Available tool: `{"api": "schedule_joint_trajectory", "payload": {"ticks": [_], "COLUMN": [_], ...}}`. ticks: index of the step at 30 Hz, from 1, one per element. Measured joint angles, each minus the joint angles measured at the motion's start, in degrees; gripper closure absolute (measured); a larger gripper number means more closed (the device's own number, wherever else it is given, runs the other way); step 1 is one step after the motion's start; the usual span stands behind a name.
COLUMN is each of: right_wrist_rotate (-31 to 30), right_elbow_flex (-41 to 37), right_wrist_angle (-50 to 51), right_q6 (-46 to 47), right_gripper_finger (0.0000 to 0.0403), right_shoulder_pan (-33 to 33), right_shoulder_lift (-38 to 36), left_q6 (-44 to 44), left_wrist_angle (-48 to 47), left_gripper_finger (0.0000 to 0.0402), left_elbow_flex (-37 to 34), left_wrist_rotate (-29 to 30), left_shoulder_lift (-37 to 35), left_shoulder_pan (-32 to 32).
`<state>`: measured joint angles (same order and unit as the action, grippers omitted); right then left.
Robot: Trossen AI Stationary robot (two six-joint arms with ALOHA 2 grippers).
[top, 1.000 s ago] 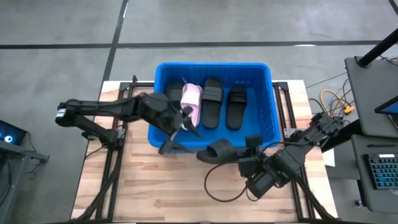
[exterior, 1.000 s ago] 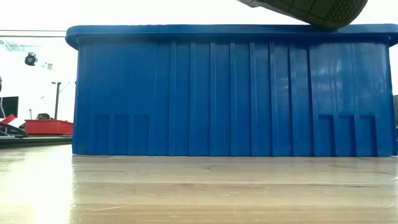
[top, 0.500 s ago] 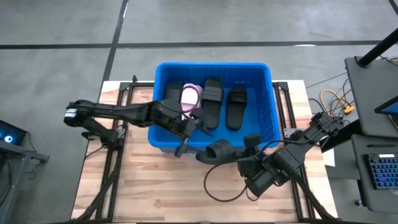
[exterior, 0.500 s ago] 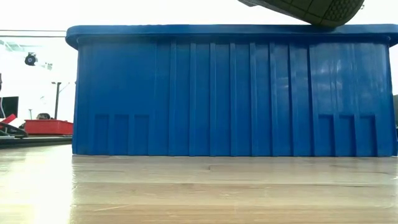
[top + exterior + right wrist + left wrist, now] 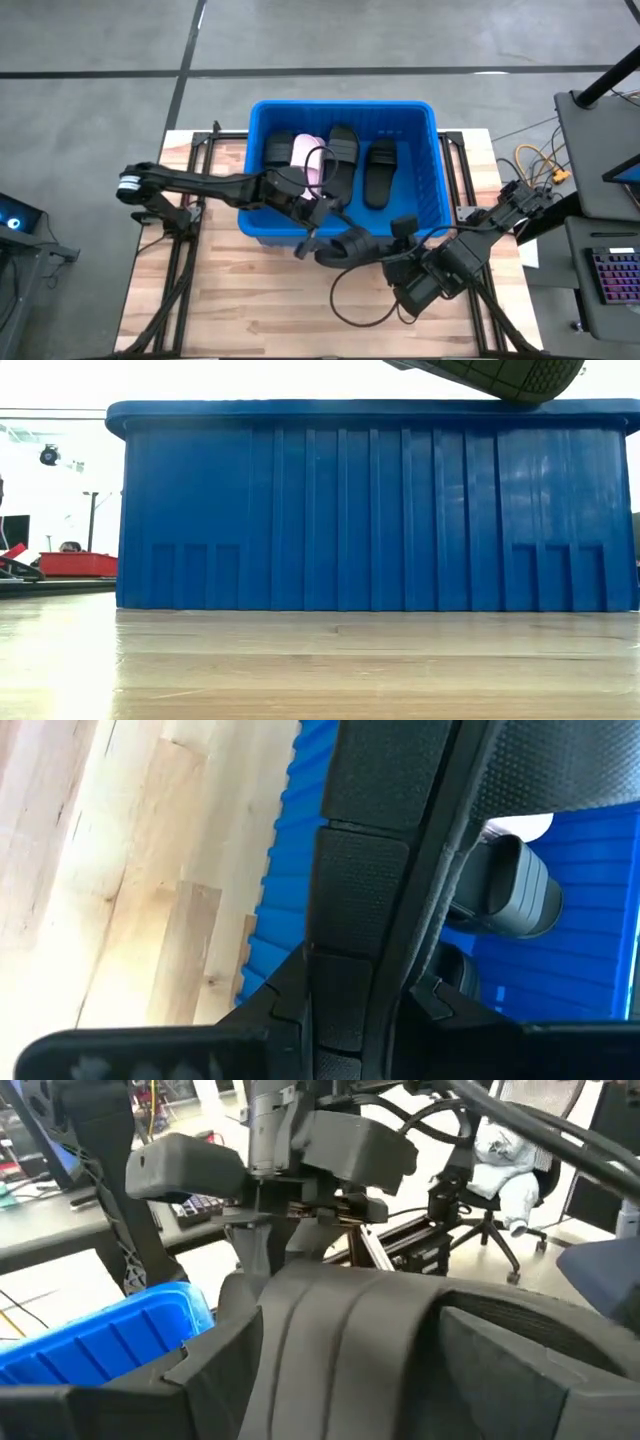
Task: Pick and place slides into bin
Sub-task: Put the black slide into the blue container
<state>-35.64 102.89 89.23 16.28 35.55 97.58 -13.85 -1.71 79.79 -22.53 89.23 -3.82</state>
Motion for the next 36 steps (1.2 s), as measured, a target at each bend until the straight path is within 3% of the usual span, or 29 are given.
{"api": "schedule_joint_trajectory", "payload": {"ticks": [11,20,30,36], "right_wrist_rotate": [-0.4,-2.4,-11.1,-12.5], "right_elbow_flex": [0.0,0.0,1.2,1.1], "right_wrist_angle": [0.0,-0.1,1.4,1.4], "right_q6": [0.0,1.3,-0.7,-0.6], "right_gripper_finger": [0.0337,0.0337,0.0338,0.0338], "right_shoulder_pan": [0.0,0.0,0.0,0.1], "right_shoulder_lift": [0.0,0.0,0.2,0.2], "left_q6": [0.0,-0.1,0.0,-0.2], "left_wrist_angle": [0.7,0.2,-2.1,-3.8], "left_gripper_finger": [0.0232,0.0327,0.0338,0.0339], "left_elbow_flex": [-0.3,-0.4,-0.4,-0.5], "left_wrist_rotate": [0.1,4.7,5.0,4.8], "left_shoulder_lift": [2.3,2.0,1.4,0.8], "left_shoulder_pan": [0.0,0.1,0.4,0.4]}}
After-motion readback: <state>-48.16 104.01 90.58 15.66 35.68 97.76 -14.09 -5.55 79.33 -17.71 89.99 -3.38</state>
